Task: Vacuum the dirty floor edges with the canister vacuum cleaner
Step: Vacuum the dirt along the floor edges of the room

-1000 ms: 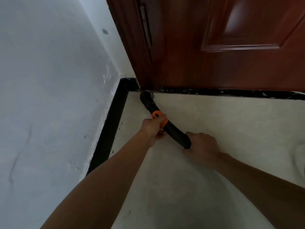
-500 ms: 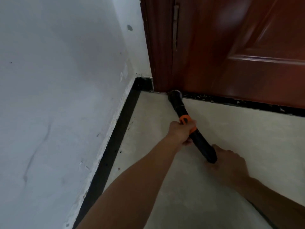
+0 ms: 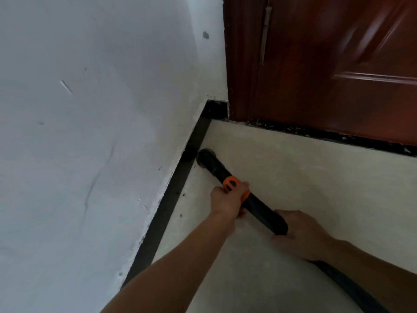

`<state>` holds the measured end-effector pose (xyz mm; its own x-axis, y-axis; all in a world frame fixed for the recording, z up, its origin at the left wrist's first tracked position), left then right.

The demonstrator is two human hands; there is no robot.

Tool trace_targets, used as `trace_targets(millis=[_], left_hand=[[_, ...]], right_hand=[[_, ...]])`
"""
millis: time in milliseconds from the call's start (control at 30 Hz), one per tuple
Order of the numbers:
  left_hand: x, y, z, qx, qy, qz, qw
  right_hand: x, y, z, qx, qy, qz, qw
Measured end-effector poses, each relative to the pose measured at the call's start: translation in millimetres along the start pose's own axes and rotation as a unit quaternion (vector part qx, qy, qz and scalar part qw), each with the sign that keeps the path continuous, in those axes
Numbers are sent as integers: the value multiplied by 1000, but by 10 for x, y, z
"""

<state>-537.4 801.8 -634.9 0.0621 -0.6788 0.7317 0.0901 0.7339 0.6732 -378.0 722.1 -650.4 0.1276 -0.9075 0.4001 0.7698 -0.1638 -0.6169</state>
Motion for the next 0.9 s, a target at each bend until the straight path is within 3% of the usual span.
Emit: trace_targets(millis=[200,367,500,633,800,900], left_hand=[[458,-580,325,54,18,21,998],[760,-968,528,66,6,48,997],[944,-1227,717,66,-1,55,996],[1098,-1464,872,75,6,60,995],[1307,-1610,1001,88,-20,72,993],[1236,-1409,956,70,-23,56,996]], right_hand=[[374,-47,-322,87,-45,74,992],[646,-163,-515,187,-72,84,976],[810,-244,-683,226,-68,100,967],[996,-344,-820,265,-3,174,948],[1204,-493,-954,247,-7,178,953],[1182,-522,-843,227,-45,118,966]])
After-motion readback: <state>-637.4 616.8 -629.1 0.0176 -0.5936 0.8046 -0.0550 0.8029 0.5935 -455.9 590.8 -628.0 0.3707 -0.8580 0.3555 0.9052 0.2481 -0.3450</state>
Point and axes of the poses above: each hand's wrist, its own x-axis away from the middle knuckle, its own z-axis out of the back of the hand, y = z × x, the point moved 6 cm from there along -x, towards the middle knuckle, and after that the axes turned 1 degree about y, right-handed, at the moved point
